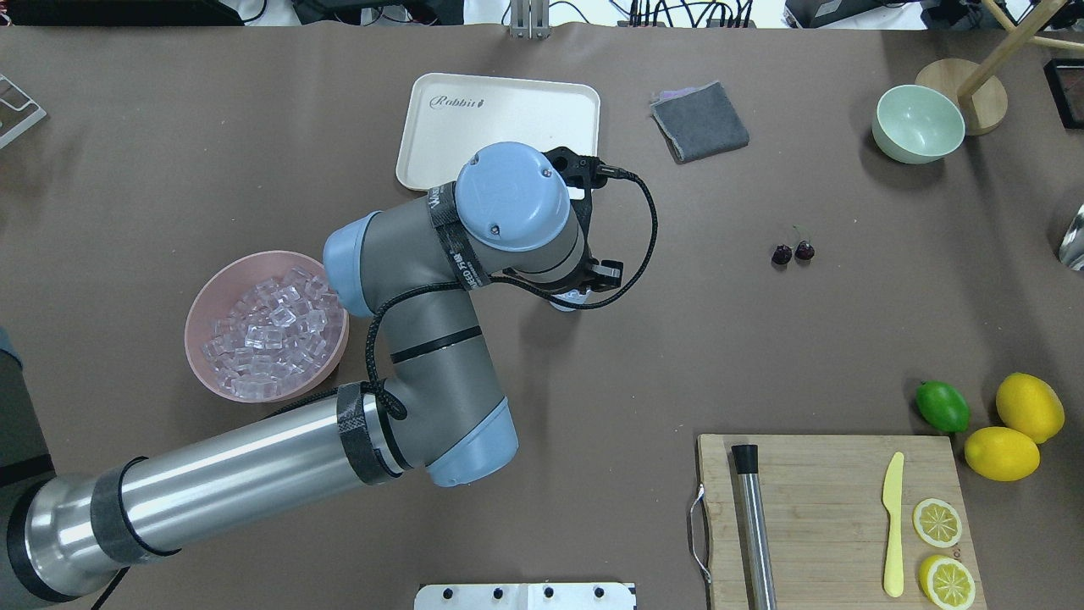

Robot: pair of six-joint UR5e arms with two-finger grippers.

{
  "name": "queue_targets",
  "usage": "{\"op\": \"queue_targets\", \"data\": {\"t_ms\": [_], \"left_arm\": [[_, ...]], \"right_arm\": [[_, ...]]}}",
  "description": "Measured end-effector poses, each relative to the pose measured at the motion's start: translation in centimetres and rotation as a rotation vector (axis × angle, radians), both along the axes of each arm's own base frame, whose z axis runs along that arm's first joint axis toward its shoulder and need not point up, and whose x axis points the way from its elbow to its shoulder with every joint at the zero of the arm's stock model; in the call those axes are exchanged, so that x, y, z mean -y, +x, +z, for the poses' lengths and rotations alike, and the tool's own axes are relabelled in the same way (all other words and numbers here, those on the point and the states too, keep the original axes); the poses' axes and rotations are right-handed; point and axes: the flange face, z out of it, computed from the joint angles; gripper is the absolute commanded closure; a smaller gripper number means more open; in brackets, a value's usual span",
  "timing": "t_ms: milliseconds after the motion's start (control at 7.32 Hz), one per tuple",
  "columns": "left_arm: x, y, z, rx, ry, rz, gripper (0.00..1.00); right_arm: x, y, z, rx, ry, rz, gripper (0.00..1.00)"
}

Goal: Put ice and cherries in cup
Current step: 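Carry the ice cube with the left gripper over the blue cup and release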

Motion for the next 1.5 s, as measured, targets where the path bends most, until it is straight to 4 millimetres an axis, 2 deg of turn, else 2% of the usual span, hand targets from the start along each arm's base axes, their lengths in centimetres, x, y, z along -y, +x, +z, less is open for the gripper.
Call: {"op": "queue_targets", "data": {"t_ms": [273, 683, 819, 956, 1229, 1365, 1502], "left_arm": [[1.0, -0.1, 0.5, 0.009, 0.002, -0.011, 1.0], [2.6, 1.1, 1.0, 0.018, 0.025, -0.048, 1.0], [2.9, 1.5, 0.7, 0.022, 0.034, -0.052, 0.92], [3.1, 1.6, 0.6, 0.026, 0.045, -0.05, 0.65], [3.6, 1.4, 0.7, 0.035, 0.068, -0.043, 0.04], [3.7, 1.3, 0.7, 0.035, 0.076, -0.041, 0.03], [4.2, 0.3, 0.5, 0.021, 0.081, -0.044, 0.03]], "right_arm": [[-0.1, 0.1, -0.1, 0.0, 0.001, 0.001, 0.0], [0.1, 0.0, -0.1, 0.0, 0.004, -0.002, 0.0], [0.1, 0.0, 0.1, 0.0, 0.004, -0.004, 0.0], [0.1, 0.0, 0.2, -0.001, 0.002, -0.004, 0.0], [-0.2, 0.1, 0.6, -0.002, -0.005, -0.006, 0.0], [-0.4, 0.1, 0.8, -0.002, -0.007, -0.006, 0.0], [-0.6, 0.1, 0.8, -0.002, -0.006, -0.006, 0.0]]}}
